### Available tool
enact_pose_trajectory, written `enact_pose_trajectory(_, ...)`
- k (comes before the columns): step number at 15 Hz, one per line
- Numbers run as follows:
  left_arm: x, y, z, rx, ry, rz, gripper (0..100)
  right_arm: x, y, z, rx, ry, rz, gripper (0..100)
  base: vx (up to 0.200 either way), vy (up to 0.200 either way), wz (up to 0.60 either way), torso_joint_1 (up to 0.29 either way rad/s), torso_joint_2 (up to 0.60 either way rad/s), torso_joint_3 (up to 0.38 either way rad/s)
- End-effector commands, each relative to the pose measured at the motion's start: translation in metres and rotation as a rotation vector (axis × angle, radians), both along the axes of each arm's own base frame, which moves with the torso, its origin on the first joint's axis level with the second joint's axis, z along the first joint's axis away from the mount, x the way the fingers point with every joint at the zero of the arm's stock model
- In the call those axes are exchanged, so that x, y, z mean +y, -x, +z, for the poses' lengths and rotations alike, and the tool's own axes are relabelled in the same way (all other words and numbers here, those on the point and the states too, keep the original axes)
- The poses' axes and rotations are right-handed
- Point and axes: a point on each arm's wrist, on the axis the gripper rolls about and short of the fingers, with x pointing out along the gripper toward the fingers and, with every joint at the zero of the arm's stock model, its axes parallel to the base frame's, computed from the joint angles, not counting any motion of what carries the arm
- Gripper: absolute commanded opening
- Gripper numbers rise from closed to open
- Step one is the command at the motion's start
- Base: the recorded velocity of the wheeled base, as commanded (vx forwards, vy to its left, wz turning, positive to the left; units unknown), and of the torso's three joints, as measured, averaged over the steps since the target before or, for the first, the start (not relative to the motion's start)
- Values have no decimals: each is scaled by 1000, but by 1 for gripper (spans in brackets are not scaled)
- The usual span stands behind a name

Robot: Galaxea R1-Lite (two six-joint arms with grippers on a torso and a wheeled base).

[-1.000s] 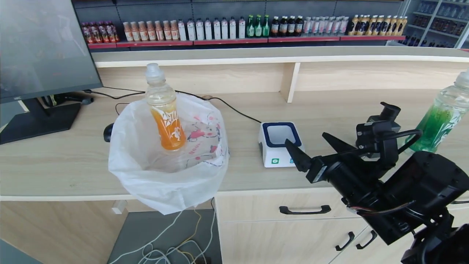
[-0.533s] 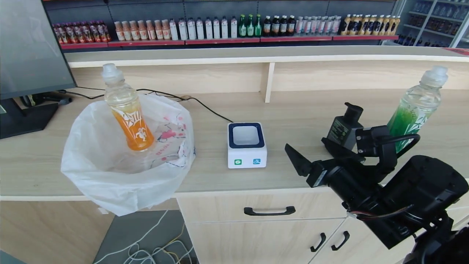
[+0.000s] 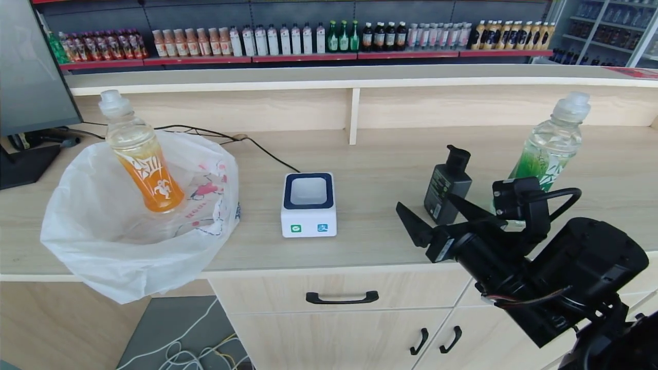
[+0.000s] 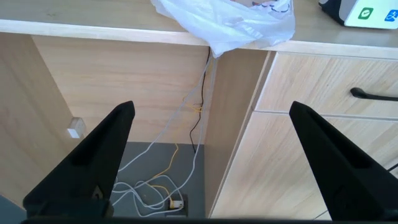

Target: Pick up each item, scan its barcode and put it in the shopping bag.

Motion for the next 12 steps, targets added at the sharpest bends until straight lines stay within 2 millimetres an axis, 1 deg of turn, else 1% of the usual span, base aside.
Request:
enact_pose_trajectory(1,0,0,0,0,2,0,100,0,-1,-1,1,1,-4,100,0,0,0,0,0,0)
enact_pose_trajectory(4,0,0,0,0,2,0,100,-9,2,4,-9,-9,-39,100,0,0,0,0,0,0)
enact_pose_trajectory(7,0,0,0,0,2,0,100,-16,6,11,-20,-34,-133,100,0,0,0,0,0,0)
enact_pose_trajectory(10,0,0,0,0,2,0,100,-33,8,10,-9,-36,-185,100,0,0,0,0,0,0)
enact_pose_trajectory(12,0,0,0,0,2,0,100,-35,6,11,-14,-37,-195,100,0,0,0,0,0,0)
